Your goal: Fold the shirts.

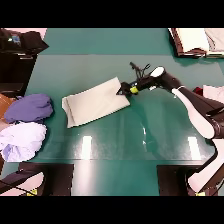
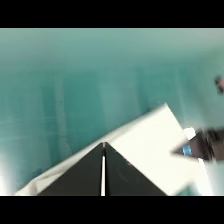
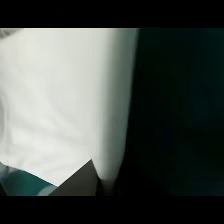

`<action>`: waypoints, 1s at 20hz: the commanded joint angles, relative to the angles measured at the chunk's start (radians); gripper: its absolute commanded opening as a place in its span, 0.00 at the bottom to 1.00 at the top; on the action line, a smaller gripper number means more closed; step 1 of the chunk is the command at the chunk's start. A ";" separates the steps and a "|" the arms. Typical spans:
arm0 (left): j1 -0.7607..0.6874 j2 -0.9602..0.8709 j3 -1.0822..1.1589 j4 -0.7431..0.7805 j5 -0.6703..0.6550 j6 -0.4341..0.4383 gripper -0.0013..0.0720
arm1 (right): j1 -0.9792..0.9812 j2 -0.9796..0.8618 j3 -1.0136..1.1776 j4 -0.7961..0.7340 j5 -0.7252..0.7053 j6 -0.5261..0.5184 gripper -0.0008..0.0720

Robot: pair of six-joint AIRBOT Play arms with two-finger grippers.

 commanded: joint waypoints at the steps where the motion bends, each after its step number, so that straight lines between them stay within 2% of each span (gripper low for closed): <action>1: -0.082 -0.001 0.000 -0.003 0.001 0.007 0.05 | -0.097 0.078 0.041 -0.128 -0.003 0.062 0.04; 5: -0.117 -0.001 0.000 -0.004 0.002 0.006 0.05 | -0.351 0.251 0.041 -0.344 0.024 0.162 0.04; 9: -0.117 -0.001 0.000 -0.004 0.002 0.005 0.05 | -0.647 0.396 0.041 -0.425 0.045 0.212 0.04; 15: -0.117 -0.001 0.000 -0.025 0.026 -0.003 0.05 | -1.000 0.460 0.040 -0.439 0.096 0.245 0.04; 20: -0.117 -0.001 0.000 -0.045 0.032 -0.003 0.05 | -1.052 0.465 0.042 -0.436 0.107 0.245 0.04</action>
